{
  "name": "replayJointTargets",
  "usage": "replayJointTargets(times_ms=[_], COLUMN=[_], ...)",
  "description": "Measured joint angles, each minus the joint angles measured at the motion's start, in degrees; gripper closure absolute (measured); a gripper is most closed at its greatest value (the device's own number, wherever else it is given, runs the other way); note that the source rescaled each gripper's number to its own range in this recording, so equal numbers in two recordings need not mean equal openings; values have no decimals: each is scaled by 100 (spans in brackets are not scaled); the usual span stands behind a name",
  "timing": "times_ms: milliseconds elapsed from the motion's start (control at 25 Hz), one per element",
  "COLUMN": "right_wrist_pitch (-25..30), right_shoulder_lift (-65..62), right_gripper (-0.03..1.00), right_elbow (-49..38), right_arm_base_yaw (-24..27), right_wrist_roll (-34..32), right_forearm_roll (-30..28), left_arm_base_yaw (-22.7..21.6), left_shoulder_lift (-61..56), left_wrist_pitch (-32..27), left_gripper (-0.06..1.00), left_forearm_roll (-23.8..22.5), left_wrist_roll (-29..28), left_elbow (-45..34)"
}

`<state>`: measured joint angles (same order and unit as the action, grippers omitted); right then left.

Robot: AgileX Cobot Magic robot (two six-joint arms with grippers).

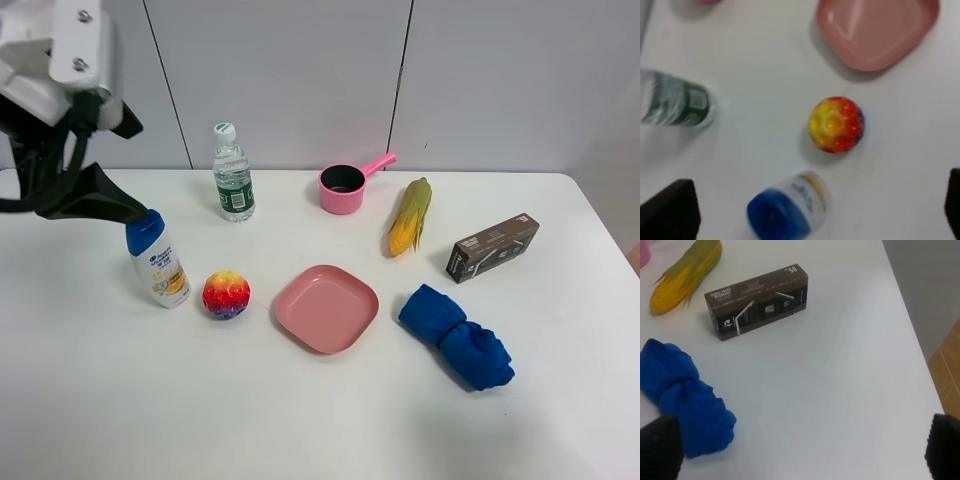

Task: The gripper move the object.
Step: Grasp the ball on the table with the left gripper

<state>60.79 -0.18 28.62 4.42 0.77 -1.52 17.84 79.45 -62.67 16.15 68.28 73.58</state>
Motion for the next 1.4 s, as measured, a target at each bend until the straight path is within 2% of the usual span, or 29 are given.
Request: replayJointTargets(times_ms=[120, 280, 520, 640, 840, 1200, 1400], right_wrist_pitch=[0, 0, 0, 0, 0, 0, 0], right_shoulder_lift=[0, 0, 0, 0, 0, 0, 0], right_gripper=[-3, -3, -3, -3, -3, -3, -3], right_elbow=[0, 0, 0, 0, 0, 0, 0], right_arm_base_yaw=[0, 0, 0, 0, 0, 0, 0], right_wrist_roll=[0, 0, 0, 0, 0, 0, 0], right_forearm_roll=[0, 0, 0, 0, 0, 0, 0], left_arm_base_yaw=[556, 942, 999, 1150, 1368, 1374, 1374], left_shoulder_lift=[320, 728, 1341, 1610, 2000, 2727, 3009], left_wrist_pitch=[-25, -19, 292, 608, 970, 1531, 1653], left_gripper=[-6, -6, -6, -6, -6, -6, -6], left_forearm_roll=[-463, -807, -959, -1162, -1212, -1356, -1504], left_wrist_roll=[0, 0, 0, 0, 0, 0, 0], left_elbow=[0, 0, 0, 0, 4, 4, 4])
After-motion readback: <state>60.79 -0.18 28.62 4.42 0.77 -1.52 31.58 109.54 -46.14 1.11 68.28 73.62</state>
